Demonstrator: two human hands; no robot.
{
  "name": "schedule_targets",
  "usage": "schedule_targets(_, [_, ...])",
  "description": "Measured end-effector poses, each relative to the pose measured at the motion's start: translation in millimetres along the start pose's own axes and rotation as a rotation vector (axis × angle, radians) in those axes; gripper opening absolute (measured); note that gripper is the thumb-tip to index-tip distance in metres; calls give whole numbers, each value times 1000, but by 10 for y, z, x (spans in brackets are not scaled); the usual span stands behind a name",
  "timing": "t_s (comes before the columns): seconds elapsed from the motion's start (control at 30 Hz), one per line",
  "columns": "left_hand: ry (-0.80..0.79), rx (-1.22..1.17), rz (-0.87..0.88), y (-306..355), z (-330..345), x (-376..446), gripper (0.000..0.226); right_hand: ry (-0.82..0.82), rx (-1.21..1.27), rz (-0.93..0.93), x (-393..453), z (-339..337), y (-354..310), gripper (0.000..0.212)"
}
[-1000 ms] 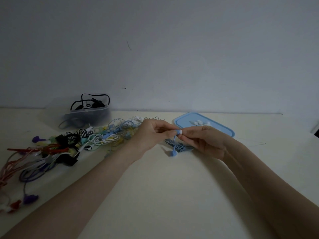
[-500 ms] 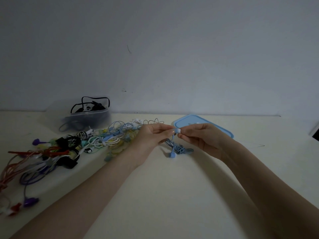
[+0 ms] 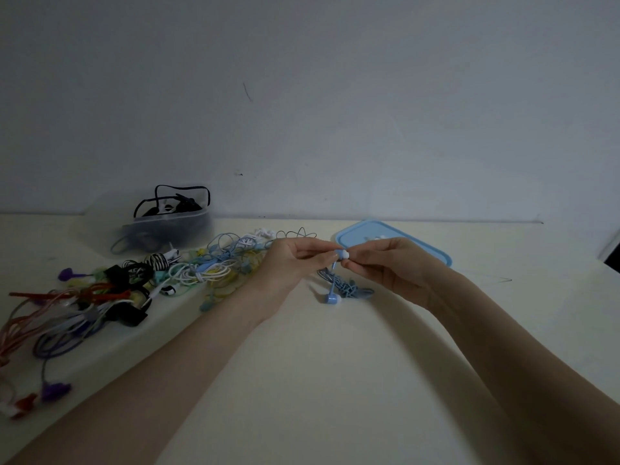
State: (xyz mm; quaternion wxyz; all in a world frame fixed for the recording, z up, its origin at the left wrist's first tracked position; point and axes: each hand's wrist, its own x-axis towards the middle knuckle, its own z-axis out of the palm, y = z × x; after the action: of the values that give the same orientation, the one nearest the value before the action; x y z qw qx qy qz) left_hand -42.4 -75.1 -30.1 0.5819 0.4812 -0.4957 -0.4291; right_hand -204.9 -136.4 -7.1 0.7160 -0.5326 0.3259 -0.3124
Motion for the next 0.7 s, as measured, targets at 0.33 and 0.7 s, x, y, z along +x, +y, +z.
schedule_targets(0.33, [58,-99,-91,-3,14,10,12,77,-145,-180,-3,59,24,7])
schedule_targets(0.7, [87,-255,-236,12,-40,52,10,82,-272,-297,20,80,25,10])
